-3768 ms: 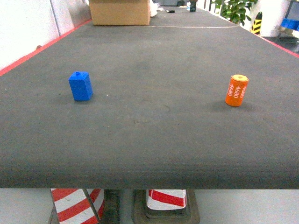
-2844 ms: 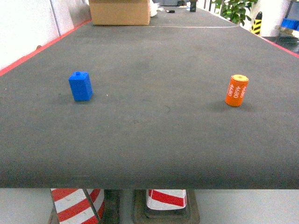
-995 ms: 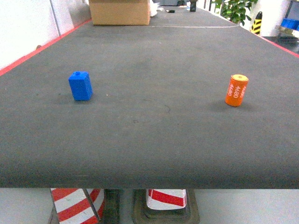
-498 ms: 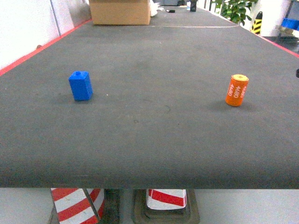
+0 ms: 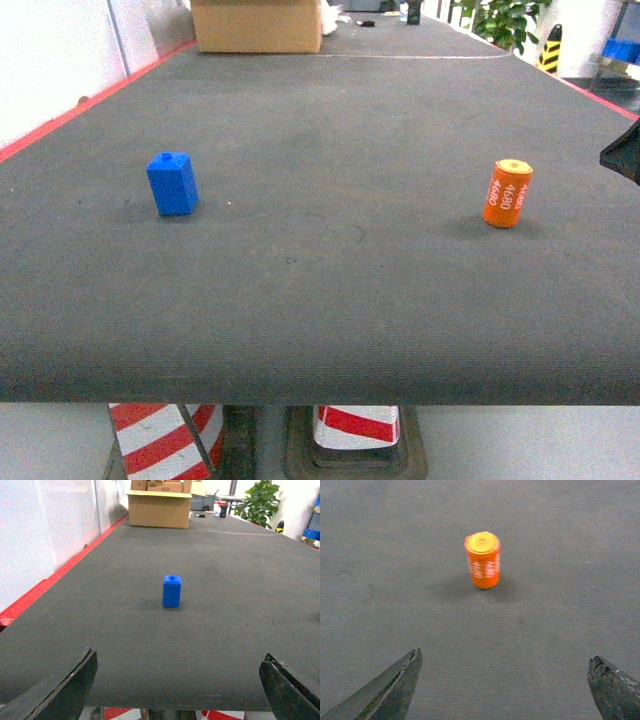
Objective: Sort blue parts and orange caps into right shelf containers
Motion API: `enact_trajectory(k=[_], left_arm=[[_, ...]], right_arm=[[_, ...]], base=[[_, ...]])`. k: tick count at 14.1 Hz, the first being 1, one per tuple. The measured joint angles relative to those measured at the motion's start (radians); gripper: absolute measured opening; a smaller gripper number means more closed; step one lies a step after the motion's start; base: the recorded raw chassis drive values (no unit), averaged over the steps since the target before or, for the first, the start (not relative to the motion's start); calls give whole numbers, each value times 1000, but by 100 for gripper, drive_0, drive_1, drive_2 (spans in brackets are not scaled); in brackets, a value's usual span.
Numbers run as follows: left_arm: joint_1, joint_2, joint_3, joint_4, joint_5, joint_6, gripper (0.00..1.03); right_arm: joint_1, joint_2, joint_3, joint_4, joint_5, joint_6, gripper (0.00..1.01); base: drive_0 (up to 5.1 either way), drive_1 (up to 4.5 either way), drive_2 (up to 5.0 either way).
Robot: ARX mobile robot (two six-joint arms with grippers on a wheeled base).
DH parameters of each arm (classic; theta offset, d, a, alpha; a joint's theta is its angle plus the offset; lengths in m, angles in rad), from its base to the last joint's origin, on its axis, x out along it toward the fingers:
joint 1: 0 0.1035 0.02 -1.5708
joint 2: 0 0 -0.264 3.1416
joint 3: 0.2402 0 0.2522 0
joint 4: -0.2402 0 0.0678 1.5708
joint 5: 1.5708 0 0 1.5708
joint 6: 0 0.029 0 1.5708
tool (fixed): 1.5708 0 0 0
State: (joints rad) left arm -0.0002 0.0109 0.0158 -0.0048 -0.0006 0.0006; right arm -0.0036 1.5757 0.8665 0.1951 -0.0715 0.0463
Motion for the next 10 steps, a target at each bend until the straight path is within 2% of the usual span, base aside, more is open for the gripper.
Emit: enact_trajectory(k=[1, 3, 4, 5, 6, 7, 9, 10], left_arm=[[0, 0, 0, 0, 0, 0, 98], [0, 0, 0, 0, 0, 0, 98], [0, 0, 0, 0, 0, 0, 98], [0, 0, 0, 0, 0, 0, 98], [0, 0, 0, 0, 0, 0, 98], [0, 0, 0, 0, 0, 0, 98], [0, 0, 0, 0, 0, 0, 98], [0, 0, 0, 0, 0, 0, 98]], right_arm=[[5, 15, 14, -1, 86, -27, 98], [-25, 137, 138, -28, 99, -35, 98], [-37, 200, 201, -48, 89, -30, 98], [-48, 246, 252, -64, 58, -20, 98], [-50, 293, 318, -79, 4, -10, 98], [-50, 333, 378, -80, -27, -8, 98], [-32, 403, 498, -115, -76, -9, 98], [-18, 442, 560, -145, -79, -10, 98]], base=[[0, 0, 0], [0, 0, 0], [0, 0, 0], [0, 0, 0], [0, 0, 0], [0, 0, 0], [0, 0, 0], [0, 0, 0]])
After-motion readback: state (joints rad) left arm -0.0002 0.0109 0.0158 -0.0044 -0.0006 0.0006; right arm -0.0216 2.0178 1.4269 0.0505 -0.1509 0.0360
